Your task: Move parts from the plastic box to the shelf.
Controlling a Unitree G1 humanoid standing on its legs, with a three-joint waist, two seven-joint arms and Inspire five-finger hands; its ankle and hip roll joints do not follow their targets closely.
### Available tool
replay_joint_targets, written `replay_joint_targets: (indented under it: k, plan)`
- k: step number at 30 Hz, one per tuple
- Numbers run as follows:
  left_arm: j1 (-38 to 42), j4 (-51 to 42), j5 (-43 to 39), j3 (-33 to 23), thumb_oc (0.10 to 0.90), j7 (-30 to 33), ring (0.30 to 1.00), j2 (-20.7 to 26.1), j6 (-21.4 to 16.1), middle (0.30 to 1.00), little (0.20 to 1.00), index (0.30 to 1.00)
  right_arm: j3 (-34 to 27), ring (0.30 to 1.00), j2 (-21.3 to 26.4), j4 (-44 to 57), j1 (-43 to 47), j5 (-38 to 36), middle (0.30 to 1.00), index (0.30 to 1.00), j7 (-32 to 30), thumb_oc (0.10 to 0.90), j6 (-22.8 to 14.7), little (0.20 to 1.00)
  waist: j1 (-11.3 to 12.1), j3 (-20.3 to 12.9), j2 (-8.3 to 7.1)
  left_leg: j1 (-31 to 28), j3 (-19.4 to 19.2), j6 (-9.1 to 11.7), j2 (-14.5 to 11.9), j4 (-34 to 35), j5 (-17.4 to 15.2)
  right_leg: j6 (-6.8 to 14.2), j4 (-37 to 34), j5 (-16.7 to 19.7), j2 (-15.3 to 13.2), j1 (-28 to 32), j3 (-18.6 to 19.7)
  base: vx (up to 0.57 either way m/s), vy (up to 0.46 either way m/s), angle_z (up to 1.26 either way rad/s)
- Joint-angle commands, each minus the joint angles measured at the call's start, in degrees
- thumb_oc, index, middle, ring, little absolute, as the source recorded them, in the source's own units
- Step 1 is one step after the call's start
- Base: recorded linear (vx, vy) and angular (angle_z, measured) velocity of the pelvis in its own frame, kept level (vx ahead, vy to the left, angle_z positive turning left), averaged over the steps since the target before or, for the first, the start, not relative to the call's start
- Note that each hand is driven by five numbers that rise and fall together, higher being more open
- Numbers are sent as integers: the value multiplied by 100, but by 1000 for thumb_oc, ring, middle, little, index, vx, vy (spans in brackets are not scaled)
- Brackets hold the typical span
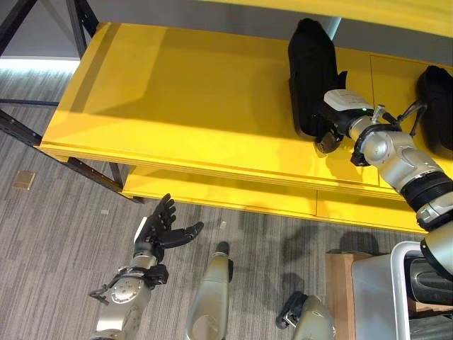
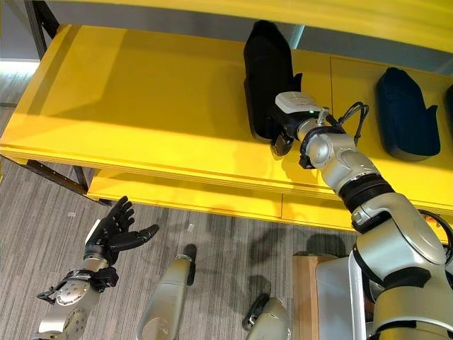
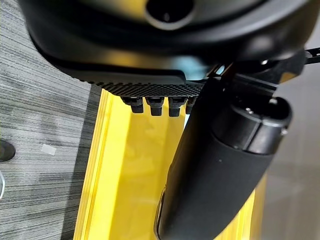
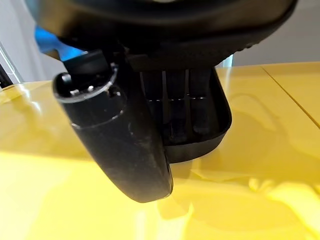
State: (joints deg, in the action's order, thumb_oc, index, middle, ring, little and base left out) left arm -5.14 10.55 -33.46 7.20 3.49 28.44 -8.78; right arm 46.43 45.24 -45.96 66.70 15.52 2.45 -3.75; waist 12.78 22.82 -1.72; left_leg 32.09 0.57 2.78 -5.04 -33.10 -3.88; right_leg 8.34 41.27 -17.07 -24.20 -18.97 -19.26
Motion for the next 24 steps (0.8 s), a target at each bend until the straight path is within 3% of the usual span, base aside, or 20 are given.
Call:
replay_joint_targets:
  k: [1, 9, 24]
  plan:
    - [265, -534, -56, 74, 900, 45, 1000, 240, -609, 1000, 1000, 1000, -50, 300, 29, -326, 929, -99, 300, 300, -472, 400, -36, 300, 20, -351, 51, -397, 485, 395, -548, -438, -881, 20, -82, 561, 78, -244, 200, 0, -26, 4]
    - [316, -496, -48, 114, 900, 50, 1000, 249, -635, 1000, 1000, 1000, -170, 300, -73, -716, 865, -147, 300, 300, -542, 400, -64, 300, -17, -305, 82, -389, 540, 412, -565, -402, -843, 24, -85, 574, 102, -277, 193, -3, -4, 1]
    - [312, -451, -2, 47, 900, 44, 1000, 214, -611, 1000, 1000, 1000, -273, 300, 159, -636, 672, -218, 300, 300, -500, 400, -85, 300, -137, -274, 19, -486, 498, 429, -617, -373, -850, 32, -157, 605, 149, -232, 245, 0, 0, -1]
